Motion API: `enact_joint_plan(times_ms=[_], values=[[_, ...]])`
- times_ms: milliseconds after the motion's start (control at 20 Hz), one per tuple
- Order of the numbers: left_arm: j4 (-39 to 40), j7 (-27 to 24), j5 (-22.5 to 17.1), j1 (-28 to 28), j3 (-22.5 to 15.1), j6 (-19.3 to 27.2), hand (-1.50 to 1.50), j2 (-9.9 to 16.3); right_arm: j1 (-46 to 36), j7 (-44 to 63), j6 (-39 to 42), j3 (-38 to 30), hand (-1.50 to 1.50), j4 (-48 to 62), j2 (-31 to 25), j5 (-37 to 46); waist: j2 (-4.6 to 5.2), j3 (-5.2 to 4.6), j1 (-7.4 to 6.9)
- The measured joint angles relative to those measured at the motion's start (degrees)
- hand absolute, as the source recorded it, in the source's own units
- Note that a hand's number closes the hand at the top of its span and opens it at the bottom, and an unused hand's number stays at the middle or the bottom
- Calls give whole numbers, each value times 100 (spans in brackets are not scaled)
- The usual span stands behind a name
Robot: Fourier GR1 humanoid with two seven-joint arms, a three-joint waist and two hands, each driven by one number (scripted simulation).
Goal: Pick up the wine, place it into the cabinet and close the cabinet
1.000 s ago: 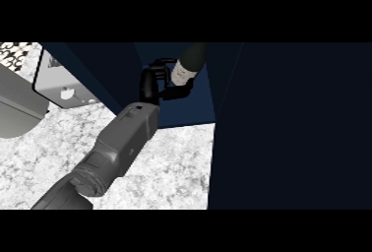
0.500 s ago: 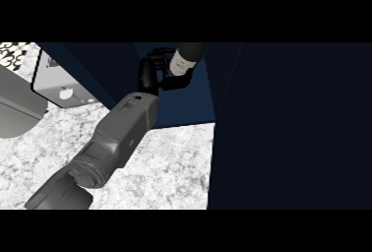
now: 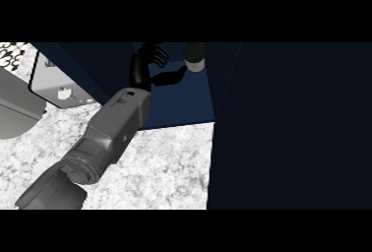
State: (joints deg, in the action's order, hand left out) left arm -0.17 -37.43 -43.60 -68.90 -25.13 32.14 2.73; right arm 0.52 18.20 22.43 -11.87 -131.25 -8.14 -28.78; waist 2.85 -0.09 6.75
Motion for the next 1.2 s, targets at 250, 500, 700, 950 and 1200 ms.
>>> enact_joint_plan(times_ms=[250, 500, 700, 950, 1200], values=[[11, 240, 150, -7, -118, 193, -150, 48, 75, -28, 32, 70, -150, -31, 54, 48, 6, 2, 34], [-6, 389, 217, 85, -157, 234, -150, 73, 76, -15, 0, 103, -150, -74, 84, 73, 8, 1, 35], [-27, 437, 219, 101, -139, 298, -150, 71, 59, 12, -21, 73, -150, -73, 63, 48, 3, 1, 26], [-67, 252, 181, 134, -69, 272, -150, 69, 87, 15, -3, 67, -150, -92, 53, 40, -8, -1, 10], [-106, 46, 187, 161, -32, 81, -150, 42, 66, 23, -19, 96, -150, -117, 64, 72, -19, -3, -27]])
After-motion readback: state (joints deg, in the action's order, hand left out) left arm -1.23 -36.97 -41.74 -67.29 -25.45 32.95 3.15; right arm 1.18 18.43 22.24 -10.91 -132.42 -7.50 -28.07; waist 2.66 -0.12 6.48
